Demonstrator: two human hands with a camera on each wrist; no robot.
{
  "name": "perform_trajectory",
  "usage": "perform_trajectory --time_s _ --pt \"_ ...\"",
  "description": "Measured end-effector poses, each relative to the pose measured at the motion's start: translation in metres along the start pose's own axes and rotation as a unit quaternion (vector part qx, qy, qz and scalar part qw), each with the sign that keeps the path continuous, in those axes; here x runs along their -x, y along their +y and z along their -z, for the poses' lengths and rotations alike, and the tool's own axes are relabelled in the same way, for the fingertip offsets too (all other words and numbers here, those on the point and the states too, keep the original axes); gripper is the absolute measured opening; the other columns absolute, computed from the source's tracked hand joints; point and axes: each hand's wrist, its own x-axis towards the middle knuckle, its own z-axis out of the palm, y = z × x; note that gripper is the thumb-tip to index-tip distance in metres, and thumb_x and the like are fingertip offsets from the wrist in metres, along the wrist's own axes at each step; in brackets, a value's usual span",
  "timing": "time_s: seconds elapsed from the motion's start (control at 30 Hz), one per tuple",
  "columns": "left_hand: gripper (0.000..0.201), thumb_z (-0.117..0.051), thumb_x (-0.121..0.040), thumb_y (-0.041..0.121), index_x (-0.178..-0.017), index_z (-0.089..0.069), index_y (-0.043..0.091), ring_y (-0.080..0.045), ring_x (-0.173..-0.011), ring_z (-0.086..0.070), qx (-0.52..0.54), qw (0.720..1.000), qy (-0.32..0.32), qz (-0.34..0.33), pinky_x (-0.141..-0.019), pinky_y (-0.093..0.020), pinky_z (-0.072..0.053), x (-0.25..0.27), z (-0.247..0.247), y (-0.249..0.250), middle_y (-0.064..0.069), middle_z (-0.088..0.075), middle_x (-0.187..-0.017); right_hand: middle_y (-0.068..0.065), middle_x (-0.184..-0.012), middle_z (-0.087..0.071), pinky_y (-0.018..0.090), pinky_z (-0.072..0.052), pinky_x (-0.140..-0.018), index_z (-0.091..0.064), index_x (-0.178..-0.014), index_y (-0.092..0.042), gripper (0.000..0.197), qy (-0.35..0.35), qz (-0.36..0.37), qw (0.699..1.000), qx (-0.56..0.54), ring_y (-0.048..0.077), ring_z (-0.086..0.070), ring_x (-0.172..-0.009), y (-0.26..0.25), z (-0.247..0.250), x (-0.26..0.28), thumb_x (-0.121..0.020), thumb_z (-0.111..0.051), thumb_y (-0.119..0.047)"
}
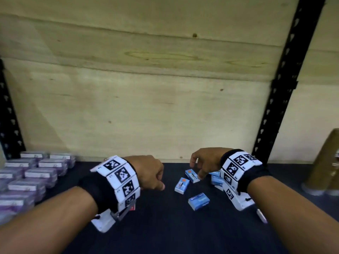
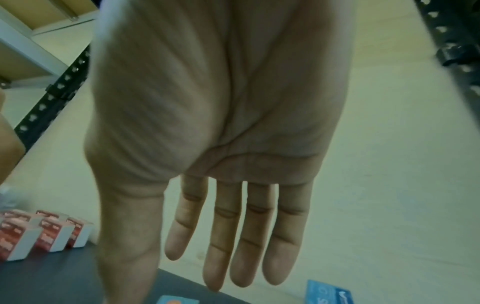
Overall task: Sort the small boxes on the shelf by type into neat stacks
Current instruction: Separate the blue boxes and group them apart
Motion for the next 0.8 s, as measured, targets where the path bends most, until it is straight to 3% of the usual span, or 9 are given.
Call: perform_trajectory --time_s 0.13,0.23,0.33,0.43,0.53,0.6,0.73,0.8 --pt "0.044 -0.057 -0.089 0.054 -0.108 -0.066 0.015 -0.023 -0.096 -0.063 -0.026 1.0 -0.013 -0.008 -0.082 -0.035 -0.05 -0.036 -0.005 0.019 -0.004 -0.068 -0.106 -0.001 -0.13 -0.056 0.041 -0.048 -0.098 -0.053 -0.132 -0.028 0.065 -0.039 0.017 0.998 0.04 0.023 -0.057 -0.114 0.004 0.0 -0.02 -0.075 -0.084 -0.026" --pt "0.059 -0.057 -0.083 0.066 -0.102 -0.068 0.011 -0.025 -0.087 -0.065 -0.033 0.999 -0.024 -0.004 -0.071 -0.034 -0.05 -0.059 -0.01 0.027 -0.007 -0.07 -0.095 -0.001 -0.132 -0.055 0.037 -0.048 -0.094 -0.049 -0.137 -0.025 0.072 -0.07 0.032 0.995 0.064 0.022 -0.056 -0.114 0.004 -0.002 -0.032 -0.074 -0.085 -0.03" --pt "0.064 -0.059 -0.076 0.074 -0.08 -0.065 0.01 -0.021 -0.066 -0.056 -0.045 0.999 -0.031 -0.001 -0.057 -0.031 -0.041 -0.074 -0.013 0.033 -0.003 -0.061 -0.071 -0.002 -0.121 -0.057 0.033 -0.047 -0.085 -0.049 -0.136 -0.023 0.075 -0.086 0.05 0.992 0.074 0.018 -0.054 -0.101 0.007 -0.006 -0.041 -0.072 -0.086 -0.033" --pt "0.06 -0.063 -0.075 0.071 -0.069 -0.059 0.011 -0.019 -0.059 -0.05 -0.052 0.998 -0.035 -0.009 -0.053 -0.03 -0.037 -0.081 -0.014 0.036 -0.002 -0.053 -0.063 -0.007 -0.103 -0.055 0.029 -0.044 -0.077 -0.052 -0.129 -0.022 0.07 -0.084 0.056 0.992 0.081 0.017 -0.053 -0.092 0.01 -0.008 -0.045 -0.07 -0.087 -0.034" --pt "0.062 -0.065 -0.076 0.068 -0.082 -0.066 0.006 -0.019 -0.063 -0.053 -0.051 0.998 -0.037 -0.009 -0.057 -0.03 -0.039 -0.087 -0.016 0.037 -0.004 -0.06 -0.072 -0.007 -0.096 -0.062 0.029 -0.047 -0.073 -0.059 -0.124 -0.019 0.063 -0.091 0.063 0.991 0.074 0.015 -0.056 -0.084 0.011 -0.007 -0.045 -0.07 -0.088 -0.034" --pt "0.061 -0.065 -0.078 0.064 -0.095 -0.067 0.006 -0.02 -0.072 -0.056 -0.058 0.997 -0.04 -0.009 -0.061 -0.031 -0.042 -0.087 -0.016 0.038 -0.007 -0.065 -0.086 -0.004 -0.102 -0.065 0.032 -0.05 -0.078 -0.06 -0.123 -0.018 0.062 -0.091 0.066 0.991 0.071 0.017 -0.058 -0.089 0.011 -0.008 -0.045 -0.07 -0.088 -0.034" --pt "0.045 -0.067 -0.084 0.049 -0.105 -0.067 0.009 -0.02 -0.081 -0.059 -0.061 0.997 -0.052 -0.007 -0.069 -0.034 -0.048 -0.083 -0.011 0.036 -0.006 -0.067 -0.098 -0.018 -0.084 -0.047 0.03 -0.044 -0.081 -0.052 -0.13 -0.025 0.069 -0.067 0.082 0.993 0.055 0.014 -0.051 -0.092 0.011 -0.011 -0.044 -0.072 -0.086 -0.034" --pt "0.038 -0.065 -0.087 0.041 -0.106 -0.068 0.008 -0.017 -0.081 -0.056 -0.06 0.997 -0.051 -0.012 -0.067 -0.029 -0.046 -0.079 -0.008 0.031 -0.004 -0.066 -0.097 -0.02 -0.081 -0.045 0.031 -0.046 -0.083 -0.053 -0.13 -0.027 0.066 -0.061 0.086 0.993 0.051 0.014 -0.051 -0.09 0.011 -0.011 -0.043 -0.073 -0.085 -0.035"
